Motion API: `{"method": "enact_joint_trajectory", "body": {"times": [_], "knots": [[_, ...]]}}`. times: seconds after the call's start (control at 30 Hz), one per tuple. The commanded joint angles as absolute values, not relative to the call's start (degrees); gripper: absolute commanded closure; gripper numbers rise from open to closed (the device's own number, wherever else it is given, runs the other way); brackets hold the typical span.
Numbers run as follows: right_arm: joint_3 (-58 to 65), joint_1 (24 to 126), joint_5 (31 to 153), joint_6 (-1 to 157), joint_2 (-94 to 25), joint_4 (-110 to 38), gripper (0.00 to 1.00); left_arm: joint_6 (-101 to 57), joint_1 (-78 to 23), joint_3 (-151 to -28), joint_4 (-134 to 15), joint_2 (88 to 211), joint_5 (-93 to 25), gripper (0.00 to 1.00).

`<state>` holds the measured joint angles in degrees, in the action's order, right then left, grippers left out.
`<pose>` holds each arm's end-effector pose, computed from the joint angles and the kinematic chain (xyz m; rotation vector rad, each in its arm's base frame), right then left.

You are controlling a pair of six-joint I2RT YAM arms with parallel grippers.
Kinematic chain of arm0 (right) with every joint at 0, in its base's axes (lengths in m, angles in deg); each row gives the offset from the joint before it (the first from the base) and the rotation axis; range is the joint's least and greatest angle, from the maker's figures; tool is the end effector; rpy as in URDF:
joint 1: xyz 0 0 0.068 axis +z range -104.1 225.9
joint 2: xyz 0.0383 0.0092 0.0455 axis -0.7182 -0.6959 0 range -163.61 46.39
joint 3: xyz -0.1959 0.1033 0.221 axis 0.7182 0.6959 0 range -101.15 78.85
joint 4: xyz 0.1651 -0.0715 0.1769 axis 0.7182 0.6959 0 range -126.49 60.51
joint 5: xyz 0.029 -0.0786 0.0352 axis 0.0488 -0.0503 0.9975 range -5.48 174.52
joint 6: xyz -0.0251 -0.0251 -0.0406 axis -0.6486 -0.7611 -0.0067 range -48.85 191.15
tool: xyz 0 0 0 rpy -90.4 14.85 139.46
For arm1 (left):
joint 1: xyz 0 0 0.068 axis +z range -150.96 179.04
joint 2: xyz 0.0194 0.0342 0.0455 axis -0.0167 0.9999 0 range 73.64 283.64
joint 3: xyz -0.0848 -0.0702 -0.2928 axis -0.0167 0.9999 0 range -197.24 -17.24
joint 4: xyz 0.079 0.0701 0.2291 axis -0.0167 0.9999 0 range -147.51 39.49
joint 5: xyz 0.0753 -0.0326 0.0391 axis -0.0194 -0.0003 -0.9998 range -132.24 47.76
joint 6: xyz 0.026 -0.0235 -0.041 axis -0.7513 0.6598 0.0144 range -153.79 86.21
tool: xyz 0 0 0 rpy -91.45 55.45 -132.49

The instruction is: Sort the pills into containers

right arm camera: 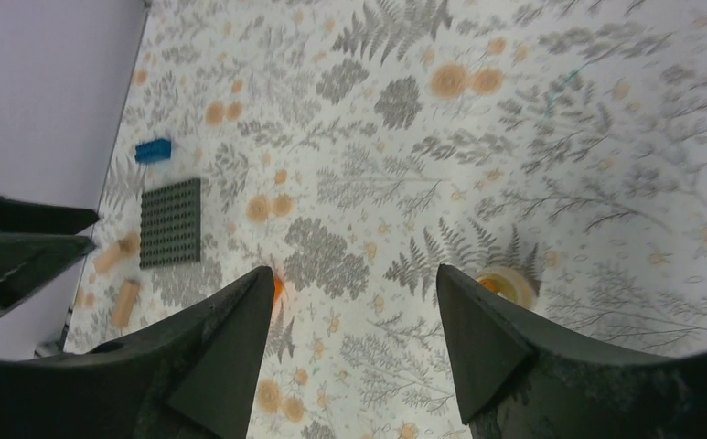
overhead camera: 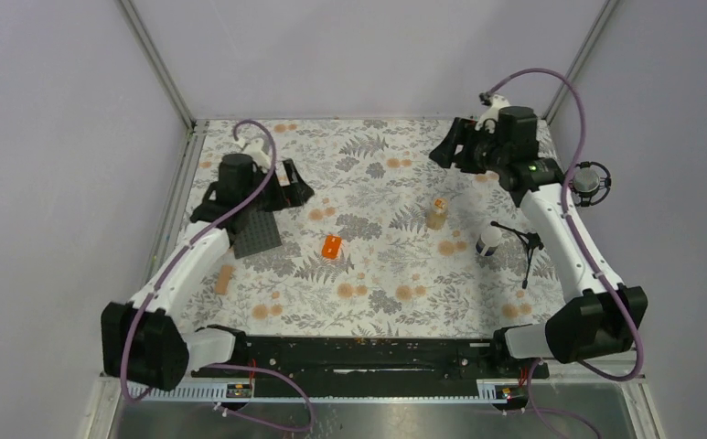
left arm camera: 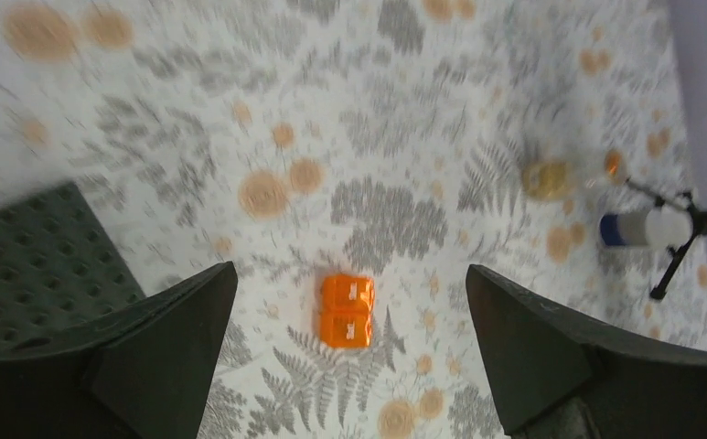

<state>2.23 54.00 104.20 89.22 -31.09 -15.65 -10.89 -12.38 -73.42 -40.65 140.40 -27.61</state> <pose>0.2853 0.0528 0.4282 -0.0596 1.9787 0.6341 0.2315 -0.0559 0.3598 -0.0467 2.0925 -0.6301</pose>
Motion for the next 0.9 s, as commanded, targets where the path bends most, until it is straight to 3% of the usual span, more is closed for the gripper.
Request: {"method": "enact_joint_trajectory", "body": {"times": [0.0, 0.17, 0.4, 0.7, 0.87], "knots": [[1.77, 60.09, 99.11, 89.05, -33.29, -13.44, 0.28, -6.73, -18.30, -68.69, -46.90, 147.23, -29.47, 0.01], [2.69, 63.79, 94.13, 91.65, -35.87, -11.45, 0.35, -5.47, -22.93, -70.15, -48.30, 158.30, -32.36, 0.02], [6.63, 63.98, 91.52, 93.89, -35.48, -10.36, 0.36, -11.37, -28.79, -73.35, -46.30, 165.71, -33.61, 0.10], [8.26, 63.97, 90.33, 93.39, -35.69, -9.90, 0.35, -18.01, -31.69, -76.72, -42.33, 170.97, -32.97, 0.34], [7.95, 63.92, 89.89, 92.65, -35.84, -9.37, 0.34, -19.88, -32.65, -78.59, -40.37, 172.81, -32.28, 0.39]]}}
